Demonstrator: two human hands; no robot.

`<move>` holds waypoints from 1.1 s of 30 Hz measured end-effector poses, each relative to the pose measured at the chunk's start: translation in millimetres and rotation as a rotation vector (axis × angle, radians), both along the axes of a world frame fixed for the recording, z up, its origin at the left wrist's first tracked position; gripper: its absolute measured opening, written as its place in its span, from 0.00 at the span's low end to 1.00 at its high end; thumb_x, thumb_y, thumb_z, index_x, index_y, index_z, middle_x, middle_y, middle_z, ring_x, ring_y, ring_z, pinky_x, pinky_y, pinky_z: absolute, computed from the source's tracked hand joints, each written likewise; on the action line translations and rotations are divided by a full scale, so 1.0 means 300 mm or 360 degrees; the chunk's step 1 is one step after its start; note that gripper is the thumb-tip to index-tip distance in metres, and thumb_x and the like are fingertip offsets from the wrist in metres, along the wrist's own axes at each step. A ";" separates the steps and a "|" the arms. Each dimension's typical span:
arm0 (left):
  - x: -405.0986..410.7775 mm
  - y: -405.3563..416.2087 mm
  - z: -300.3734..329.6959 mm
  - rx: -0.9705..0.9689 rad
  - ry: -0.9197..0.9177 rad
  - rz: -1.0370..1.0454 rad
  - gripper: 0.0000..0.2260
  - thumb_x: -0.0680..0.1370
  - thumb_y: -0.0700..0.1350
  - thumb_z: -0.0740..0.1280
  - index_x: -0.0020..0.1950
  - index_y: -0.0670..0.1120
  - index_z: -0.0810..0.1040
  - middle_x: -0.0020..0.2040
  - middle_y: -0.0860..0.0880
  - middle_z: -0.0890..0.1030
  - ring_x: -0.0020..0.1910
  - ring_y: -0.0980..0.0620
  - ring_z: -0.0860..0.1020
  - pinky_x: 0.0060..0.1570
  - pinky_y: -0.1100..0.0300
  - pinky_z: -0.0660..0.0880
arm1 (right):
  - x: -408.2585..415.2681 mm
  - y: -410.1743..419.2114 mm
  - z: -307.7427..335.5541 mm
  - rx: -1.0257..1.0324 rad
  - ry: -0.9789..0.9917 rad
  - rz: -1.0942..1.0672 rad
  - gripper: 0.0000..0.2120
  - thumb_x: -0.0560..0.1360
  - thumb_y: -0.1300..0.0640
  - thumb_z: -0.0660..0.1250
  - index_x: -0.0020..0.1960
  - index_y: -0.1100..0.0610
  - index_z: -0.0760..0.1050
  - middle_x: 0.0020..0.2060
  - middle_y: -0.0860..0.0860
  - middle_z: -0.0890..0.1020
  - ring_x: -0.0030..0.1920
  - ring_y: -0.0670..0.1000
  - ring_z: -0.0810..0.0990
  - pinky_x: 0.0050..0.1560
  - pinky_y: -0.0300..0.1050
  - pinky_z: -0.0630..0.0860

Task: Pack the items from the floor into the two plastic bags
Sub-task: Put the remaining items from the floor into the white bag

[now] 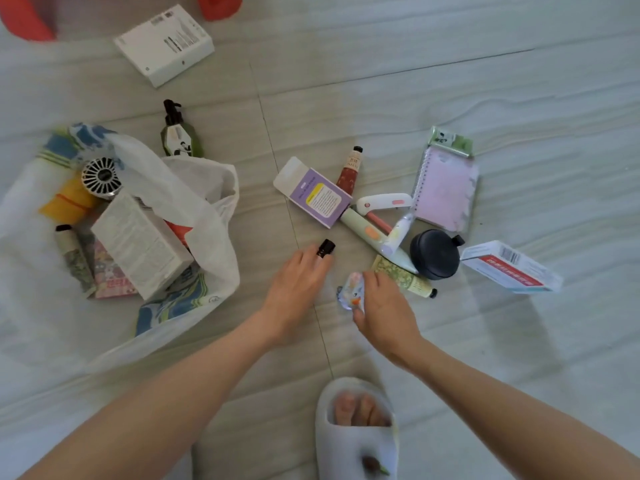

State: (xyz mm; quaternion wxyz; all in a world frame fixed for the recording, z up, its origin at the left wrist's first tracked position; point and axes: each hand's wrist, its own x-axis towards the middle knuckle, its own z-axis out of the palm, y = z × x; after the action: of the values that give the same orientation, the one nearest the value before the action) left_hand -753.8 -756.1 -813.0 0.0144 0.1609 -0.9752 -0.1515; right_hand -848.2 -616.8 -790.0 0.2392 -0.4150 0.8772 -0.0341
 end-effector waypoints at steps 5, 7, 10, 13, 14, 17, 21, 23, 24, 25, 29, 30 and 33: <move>0.060 0.007 0.060 0.0184 0.0125 0.0031 0.18 0.69 0.38 0.53 0.54 0.42 0.76 0.44 0.42 0.80 0.36 0.43 0.79 0.31 0.59 0.75 | -0.007 -0.016 0.031 -0.0259 -0.0354 -0.0359 0.22 0.71 0.55 0.67 0.63 0.57 0.67 0.54 0.52 0.70 0.50 0.50 0.71 0.47 0.38 0.65; 0.107 0.016 0.110 0.0320 0.0239 0.0133 0.17 0.69 0.38 0.56 0.55 0.43 0.76 0.45 0.44 0.81 0.38 0.45 0.80 0.33 0.60 0.76 | 0.007 -0.035 0.057 -0.0420 -0.0487 -0.0537 0.20 0.70 0.52 0.69 0.59 0.53 0.70 0.51 0.50 0.73 0.47 0.46 0.72 0.46 0.37 0.68; 0.204 0.013 0.223 0.0496 0.0507 0.0363 0.12 0.74 0.41 0.60 0.54 0.43 0.77 0.49 0.45 0.80 0.45 0.48 0.79 0.44 0.57 0.77 | 0.053 -0.095 0.133 -0.0748 -0.0638 -0.0573 0.16 0.70 0.52 0.71 0.55 0.49 0.71 0.48 0.49 0.76 0.46 0.44 0.75 0.43 0.37 0.73; 0.327 -0.050 0.345 0.0457 0.0728 0.0674 0.11 0.75 0.43 0.62 0.55 0.41 0.77 0.52 0.47 0.79 0.50 0.55 0.76 0.54 0.66 0.73 | 0.136 -0.193 0.245 -0.0972 -0.0771 -0.0418 0.20 0.69 0.52 0.70 0.59 0.47 0.69 0.49 0.46 0.76 0.48 0.42 0.76 0.43 0.31 0.75; 0.369 -0.081 0.383 0.0410 0.0783 0.0772 0.11 0.75 0.42 0.63 0.55 0.40 0.77 0.52 0.47 0.78 0.51 0.56 0.76 0.55 0.68 0.72 | 0.166 -0.231 0.278 -0.1025 -0.0806 -0.0332 0.21 0.69 0.50 0.68 0.60 0.47 0.68 0.49 0.44 0.76 0.48 0.41 0.76 0.43 0.31 0.74; 0.487 -0.184 0.442 0.0232 0.0858 0.1075 0.10 0.72 0.35 0.68 0.54 0.38 0.77 0.51 0.43 0.77 0.51 0.55 0.74 0.54 0.73 0.69 | 0.250 -0.356 0.347 -0.1073 -0.0749 0.0025 0.23 0.69 0.47 0.67 0.62 0.49 0.67 0.49 0.40 0.75 0.46 0.41 0.75 0.44 0.30 0.73; 0.603 -0.306 0.405 0.0148 0.0687 0.1309 0.11 0.71 0.32 0.70 0.52 0.38 0.76 0.50 0.40 0.75 0.43 0.46 0.78 0.42 0.65 0.73 | 0.336 -0.543 0.358 -0.0991 -0.0282 0.0577 0.26 0.68 0.46 0.62 0.60 0.63 0.72 0.48 0.55 0.79 0.46 0.51 0.75 0.47 0.33 0.68; 0.643 -0.357 0.372 0.0118 0.0605 0.1318 0.10 0.71 0.34 0.70 0.51 0.38 0.76 0.49 0.41 0.74 0.40 0.47 0.78 0.37 0.62 0.73 | 0.375 -0.643 0.339 -0.0914 -0.0154 0.0744 0.24 0.69 0.51 0.66 0.60 0.65 0.72 0.51 0.59 0.79 0.49 0.58 0.77 0.51 0.44 0.73; 0.657 -0.384 0.357 0.0098 0.0574 0.1304 0.09 0.72 0.34 0.70 0.51 0.38 0.76 0.49 0.41 0.74 0.39 0.47 0.77 0.36 0.61 0.73 | 0.392 -0.692 0.334 -0.0862 -0.0132 0.0792 0.25 0.70 0.52 0.68 0.62 0.65 0.71 0.54 0.60 0.77 0.53 0.60 0.75 0.54 0.49 0.73; 0.665 -0.409 0.345 0.0070 0.0540 0.1283 0.09 0.72 0.35 0.70 0.51 0.38 0.76 0.48 0.41 0.74 0.39 0.47 0.77 0.36 0.59 0.73 | 0.407 -0.734 0.330 -0.0793 -0.0143 0.0817 0.26 0.72 0.52 0.68 0.65 0.63 0.68 0.58 0.60 0.75 0.57 0.60 0.72 0.57 0.50 0.71; 0.663 -0.468 0.311 -0.0118 0.0395 0.1214 0.09 0.71 0.36 0.71 0.51 0.38 0.77 0.50 0.40 0.77 0.47 0.41 0.76 0.43 0.50 0.72 | 0.437 -0.807 0.308 -0.0586 -0.0131 0.0841 0.26 0.76 0.50 0.64 0.69 0.59 0.63 0.67 0.55 0.68 0.64 0.56 0.67 0.61 0.49 0.68; 0.655 -0.466 0.307 -0.0141 0.0378 0.1210 0.11 0.71 0.37 0.71 0.52 0.39 0.77 0.52 0.40 0.77 0.50 0.40 0.75 0.46 0.49 0.71 | 0.433 -0.794 0.305 -0.0590 -0.0108 0.0853 0.24 0.76 0.51 0.64 0.69 0.59 0.65 0.66 0.56 0.69 0.63 0.56 0.69 0.60 0.51 0.70; 0.624 -0.419 0.305 -0.0091 0.0334 0.1142 0.15 0.72 0.38 0.70 0.58 0.40 0.75 0.59 0.39 0.75 0.58 0.41 0.73 0.53 0.48 0.70 | 0.386 -0.709 0.296 -0.0691 -0.0028 0.0879 0.20 0.72 0.56 0.68 0.62 0.62 0.72 0.58 0.58 0.77 0.56 0.59 0.77 0.52 0.54 0.76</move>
State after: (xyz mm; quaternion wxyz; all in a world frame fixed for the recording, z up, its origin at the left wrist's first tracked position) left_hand -566.7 -881.8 -721.6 0.1711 0.4755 -0.8538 -0.1252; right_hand -732.4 -829.4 -701.2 0.1532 -0.6776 0.7019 -0.1573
